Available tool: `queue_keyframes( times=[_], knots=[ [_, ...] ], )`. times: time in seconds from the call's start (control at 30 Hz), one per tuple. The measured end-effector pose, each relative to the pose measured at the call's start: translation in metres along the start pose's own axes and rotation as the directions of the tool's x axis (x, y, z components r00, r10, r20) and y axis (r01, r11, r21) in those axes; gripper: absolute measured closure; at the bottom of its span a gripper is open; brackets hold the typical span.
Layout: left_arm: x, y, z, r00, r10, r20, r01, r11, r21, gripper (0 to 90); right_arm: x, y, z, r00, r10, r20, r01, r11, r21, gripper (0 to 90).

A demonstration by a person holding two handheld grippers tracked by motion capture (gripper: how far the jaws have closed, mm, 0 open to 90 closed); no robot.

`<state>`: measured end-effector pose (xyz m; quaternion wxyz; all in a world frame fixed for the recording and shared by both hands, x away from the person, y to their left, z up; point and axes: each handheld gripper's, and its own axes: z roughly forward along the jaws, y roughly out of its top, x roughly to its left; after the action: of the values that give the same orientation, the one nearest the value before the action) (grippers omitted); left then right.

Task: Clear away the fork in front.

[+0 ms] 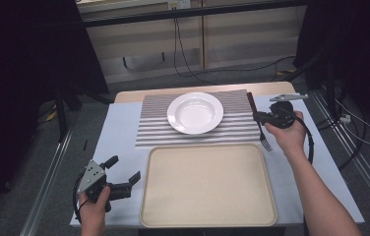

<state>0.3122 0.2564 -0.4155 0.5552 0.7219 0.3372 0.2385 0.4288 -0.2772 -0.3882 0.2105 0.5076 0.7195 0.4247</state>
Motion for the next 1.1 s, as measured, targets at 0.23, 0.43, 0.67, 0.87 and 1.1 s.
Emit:
queue_keyframes(
  times=[0.23, 0.43, 0.67, 0.87, 1.1],
  knots=[
    [-0.003, 0.002, 0.002, 0.9999, 0.006, 0.01, -0.006, 1.0, -0.001, 2.5, 0.018, -0.01, -0.016, 0.9978, 0.003, -0.067, -0.012, 0.9923, -0.123, 78.5],
    [-0.003, 0.002, 0.003, 0.9999, 0.01, 0.009, -0.01, 0.9999, 0.007, 2.5, 0.028, -0.019, -0.025, 0.9959, -0.001, -0.09, -0.015, 0.9838, -0.179, 78.6],
    [-0.004, 0.004, 0.003, 0.9999, 0.012, 0.011, -0.012, 0.9999, 0.003, 2.4, 0.041, -0.03, -0.037, 0.9902, 0.007, -0.14, -0.042, 0.9679, -0.248, 78.5],
    [-0.007, 0.007, 0.005, 0.9996, 0.028, 0.01, -0.028, 0.9996, 0.007, 2.4, 0.057, -0.038, -0.042, 0.9739, 0.013, -0.227, -0.082, 0.9508, -0.299, 78.5],
    [-0.009, 0.012, 0.006, 0.9993, 0.027, 0.025, -0.027, 0.9996, -0.005, 2.4, 0.066, -0.041, -0.041, 0.9613, 0.019, -0.275, -0.108, 0.9443, -0.311, 78.5]
  ],
)
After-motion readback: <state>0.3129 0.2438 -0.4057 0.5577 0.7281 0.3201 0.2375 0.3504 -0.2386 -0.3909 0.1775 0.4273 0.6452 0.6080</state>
